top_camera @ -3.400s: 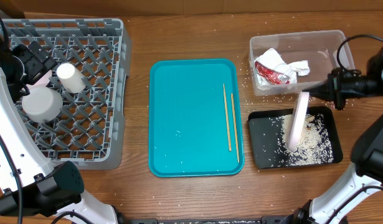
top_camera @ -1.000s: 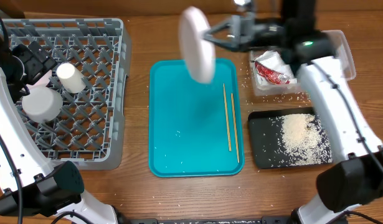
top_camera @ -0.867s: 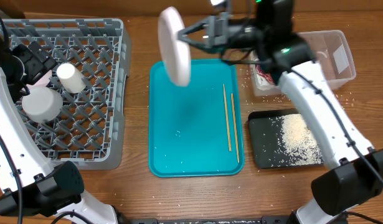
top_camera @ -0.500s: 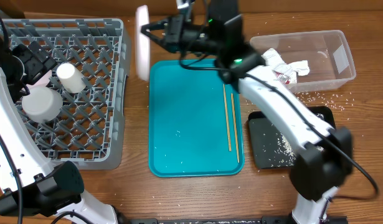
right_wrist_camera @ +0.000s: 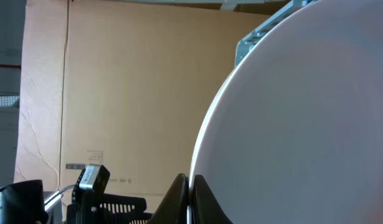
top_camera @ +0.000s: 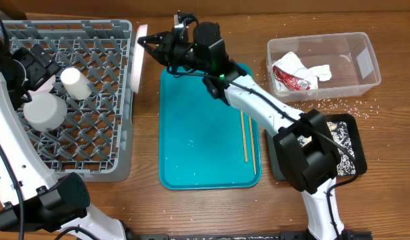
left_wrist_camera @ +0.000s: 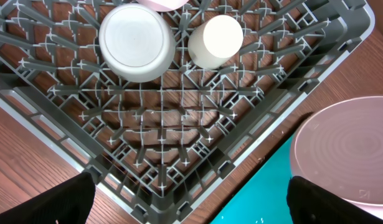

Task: Sort waste into correct bins and load items into the dishwasher
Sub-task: 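Lift the white plate with the right gripper and carry it toward the rack, then lower the white plate upright into the rack and open the right gripper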

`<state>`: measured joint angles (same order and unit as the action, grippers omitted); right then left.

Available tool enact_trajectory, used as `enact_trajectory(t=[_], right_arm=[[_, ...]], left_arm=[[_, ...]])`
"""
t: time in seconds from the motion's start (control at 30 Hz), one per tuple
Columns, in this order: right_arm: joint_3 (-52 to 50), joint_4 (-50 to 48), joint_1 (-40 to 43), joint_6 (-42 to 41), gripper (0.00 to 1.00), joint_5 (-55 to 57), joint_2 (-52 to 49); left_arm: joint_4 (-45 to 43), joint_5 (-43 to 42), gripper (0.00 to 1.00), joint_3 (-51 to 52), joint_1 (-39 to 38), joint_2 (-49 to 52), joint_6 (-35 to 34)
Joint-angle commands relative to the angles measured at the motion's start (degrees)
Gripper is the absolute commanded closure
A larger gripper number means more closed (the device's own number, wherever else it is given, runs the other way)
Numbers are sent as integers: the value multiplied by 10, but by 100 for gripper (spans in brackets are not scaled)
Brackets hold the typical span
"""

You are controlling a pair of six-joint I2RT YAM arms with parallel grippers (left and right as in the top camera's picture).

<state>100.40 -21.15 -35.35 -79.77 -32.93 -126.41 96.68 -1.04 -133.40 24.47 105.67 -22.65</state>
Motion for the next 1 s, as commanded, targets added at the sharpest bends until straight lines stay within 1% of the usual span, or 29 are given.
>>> enact_trajectory(t=[0.0,0.13,0.23,0.37,0.43,0.57,0.73,0.87,0.97], right_arm=[[10,-9,-20,-9,96,17,-13],[10,-13,-37,-4,96,13,-16],[10,-11,-46,19,96,12,-16],[10,-10,-51,20,96,11,-18],[10,-25,-51,20,96,10,-18],[13,-95,-34,16,96,-2,-17],[45,-96,-8,3,96,-18,-16],[51,-64,-7,3,96,-12,-16],[51,16,-15,7,96,15,-16]], left_arm=[[1,0,0,2,-1,0,-12],[1,0,0,2,-1,0,-12],[1,0,0,2,-1,0,-12],[1,0,0,2,-1,0,-12],[1,0,0,2,-1,0,-12],[1,0,0,2,-1,0,-12],[1,0,0,2,-1,0,-12],[1,0,0,2,-1,0,-12],[1,0,0,2,-1,0,-12]])
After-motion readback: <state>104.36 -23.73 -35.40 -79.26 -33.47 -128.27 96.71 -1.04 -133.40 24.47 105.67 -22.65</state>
